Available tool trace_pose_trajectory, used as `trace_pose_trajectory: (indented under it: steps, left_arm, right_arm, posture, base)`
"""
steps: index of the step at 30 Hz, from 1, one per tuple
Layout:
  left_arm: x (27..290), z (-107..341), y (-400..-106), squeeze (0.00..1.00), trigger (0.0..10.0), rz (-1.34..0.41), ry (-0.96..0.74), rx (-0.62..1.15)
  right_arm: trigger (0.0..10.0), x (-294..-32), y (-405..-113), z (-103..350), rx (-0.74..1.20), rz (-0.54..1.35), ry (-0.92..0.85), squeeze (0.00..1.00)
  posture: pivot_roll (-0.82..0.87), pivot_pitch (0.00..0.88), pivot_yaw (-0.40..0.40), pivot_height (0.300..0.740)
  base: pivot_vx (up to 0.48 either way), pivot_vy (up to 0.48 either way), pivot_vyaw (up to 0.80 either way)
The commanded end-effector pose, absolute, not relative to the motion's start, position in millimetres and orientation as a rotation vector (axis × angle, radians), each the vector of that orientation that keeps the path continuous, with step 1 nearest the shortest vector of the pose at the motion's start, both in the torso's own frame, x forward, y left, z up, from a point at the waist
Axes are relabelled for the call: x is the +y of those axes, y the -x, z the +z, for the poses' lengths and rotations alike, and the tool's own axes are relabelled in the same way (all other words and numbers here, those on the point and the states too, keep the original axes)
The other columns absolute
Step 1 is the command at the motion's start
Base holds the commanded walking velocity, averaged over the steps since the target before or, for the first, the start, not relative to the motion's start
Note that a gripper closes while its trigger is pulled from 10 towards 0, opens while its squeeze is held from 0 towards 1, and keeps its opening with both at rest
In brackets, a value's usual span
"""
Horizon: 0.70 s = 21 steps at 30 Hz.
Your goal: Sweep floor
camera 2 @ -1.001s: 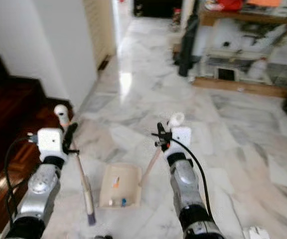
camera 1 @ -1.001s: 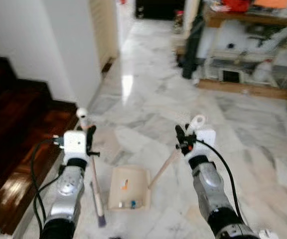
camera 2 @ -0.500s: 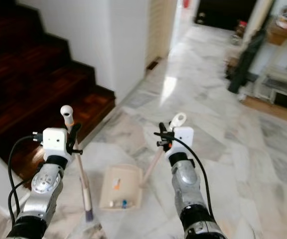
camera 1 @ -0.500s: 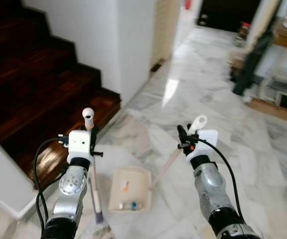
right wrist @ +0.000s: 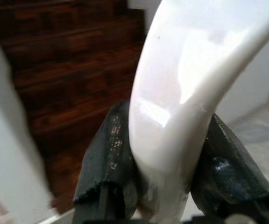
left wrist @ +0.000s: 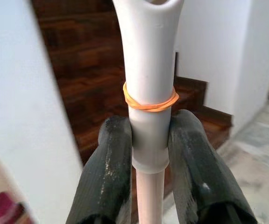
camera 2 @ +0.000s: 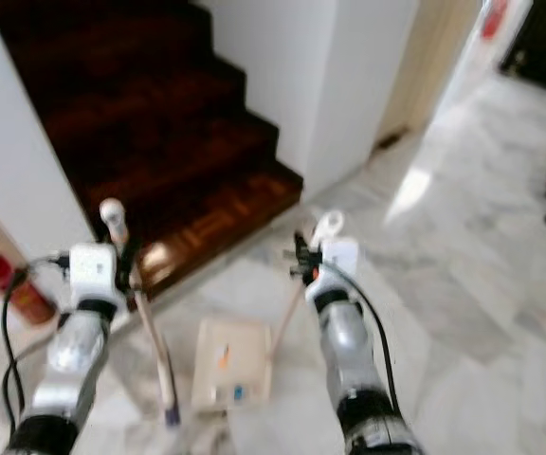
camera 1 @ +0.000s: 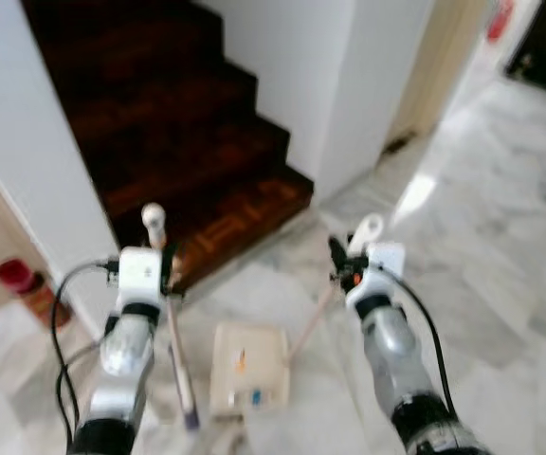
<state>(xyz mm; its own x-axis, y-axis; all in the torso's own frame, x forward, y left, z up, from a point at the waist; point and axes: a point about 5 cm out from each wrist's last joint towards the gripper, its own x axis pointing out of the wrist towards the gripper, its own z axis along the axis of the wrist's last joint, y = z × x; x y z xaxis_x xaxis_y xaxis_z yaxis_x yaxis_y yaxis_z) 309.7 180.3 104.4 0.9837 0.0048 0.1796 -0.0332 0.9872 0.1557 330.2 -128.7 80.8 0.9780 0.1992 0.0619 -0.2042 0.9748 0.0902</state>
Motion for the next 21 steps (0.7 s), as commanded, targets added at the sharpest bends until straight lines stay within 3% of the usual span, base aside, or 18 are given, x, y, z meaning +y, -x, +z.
trace_pose_trajectory:
  steps: [1,21]
  left_arm:
    - [176.8,113.0,-311.6,0.0,10.0,0.012,-0.165,-0.225]
    - [177.6,113.6,-312.0,0.0,10.0,0.008,-0.168,-0.223]
  right_arm:
    - [10.0,-131.7,-334.4,92.4,-0.105,0.189,-0.117,0.0]
    - [10.0,-129.9,-334.5,91.8,-0.098,0.194,-0.121,0.0]
  posture:
    - [0.04,0.0,-0.062,0.74]
    - [0.05,0.0,-0.058,0.74]
  base:
    - [0.0,0.0,0.8]
    - [0.0,0.0,0.8]
